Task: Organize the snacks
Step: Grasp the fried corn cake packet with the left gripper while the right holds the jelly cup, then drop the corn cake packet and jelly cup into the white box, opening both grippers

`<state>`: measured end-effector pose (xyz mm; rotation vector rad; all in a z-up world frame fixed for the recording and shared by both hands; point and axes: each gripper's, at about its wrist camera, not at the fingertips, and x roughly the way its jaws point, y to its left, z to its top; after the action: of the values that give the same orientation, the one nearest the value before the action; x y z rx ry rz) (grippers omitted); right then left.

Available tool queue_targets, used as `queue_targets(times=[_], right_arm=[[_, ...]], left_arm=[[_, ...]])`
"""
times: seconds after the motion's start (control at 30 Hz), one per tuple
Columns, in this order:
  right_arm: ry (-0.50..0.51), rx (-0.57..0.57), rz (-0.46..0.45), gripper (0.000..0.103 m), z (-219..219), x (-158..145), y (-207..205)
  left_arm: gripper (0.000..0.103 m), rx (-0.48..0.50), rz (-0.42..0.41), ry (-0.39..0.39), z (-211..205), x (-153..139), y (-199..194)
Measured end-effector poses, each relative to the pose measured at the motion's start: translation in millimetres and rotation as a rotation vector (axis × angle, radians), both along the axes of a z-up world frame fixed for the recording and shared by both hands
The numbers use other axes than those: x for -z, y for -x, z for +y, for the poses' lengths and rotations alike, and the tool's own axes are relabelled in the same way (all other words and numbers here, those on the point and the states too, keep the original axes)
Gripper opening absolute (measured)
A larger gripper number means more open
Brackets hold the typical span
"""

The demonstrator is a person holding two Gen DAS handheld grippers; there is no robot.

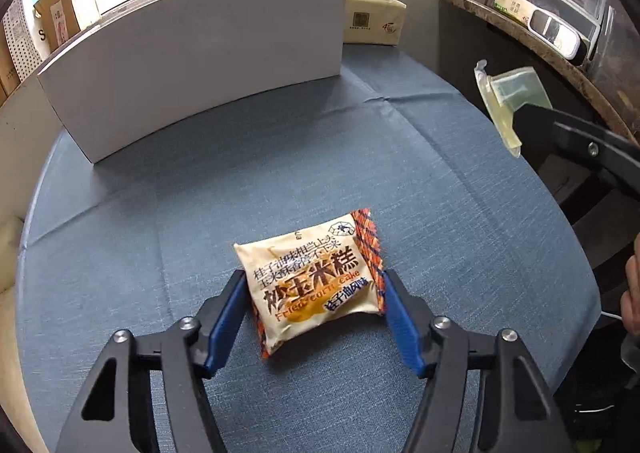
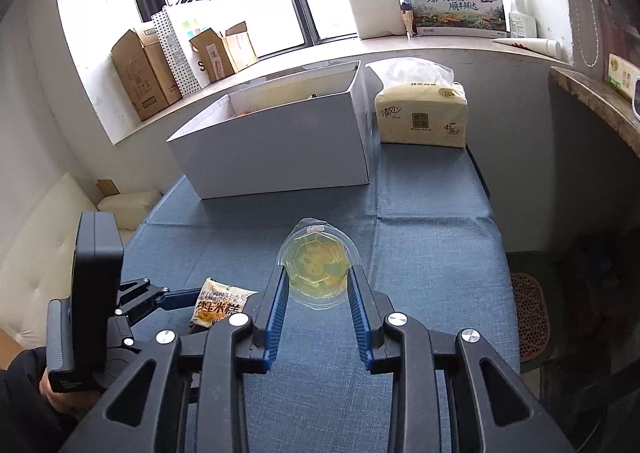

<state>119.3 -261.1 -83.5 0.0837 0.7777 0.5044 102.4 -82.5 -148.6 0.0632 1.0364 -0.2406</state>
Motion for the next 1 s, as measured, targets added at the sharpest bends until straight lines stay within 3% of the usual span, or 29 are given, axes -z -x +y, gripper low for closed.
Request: queue_targets(times=[0.2,0.53,0.83,1.0], right_arm=[[-0.013,-0.005,0.011,0.033,5,3,0],[-0.039,-0.057,-0.042,0.033,29,-24,-7],[-0.011,-0.124,-0.158,0.033,69,-85,-44],[-0.022,-0.09,-0.147,0.033,82,-100,-100]], left_arm=[[0.064,-0.042,-0.062,0.04,30,-21,9],[0.064,-0.1,-0.21,0.089,79,-101,13],[0.064,-0.12,-0.303,0.047,108,-166,-63],[0.064,-0.166,-0.314,0.032,121,-176,-132]])
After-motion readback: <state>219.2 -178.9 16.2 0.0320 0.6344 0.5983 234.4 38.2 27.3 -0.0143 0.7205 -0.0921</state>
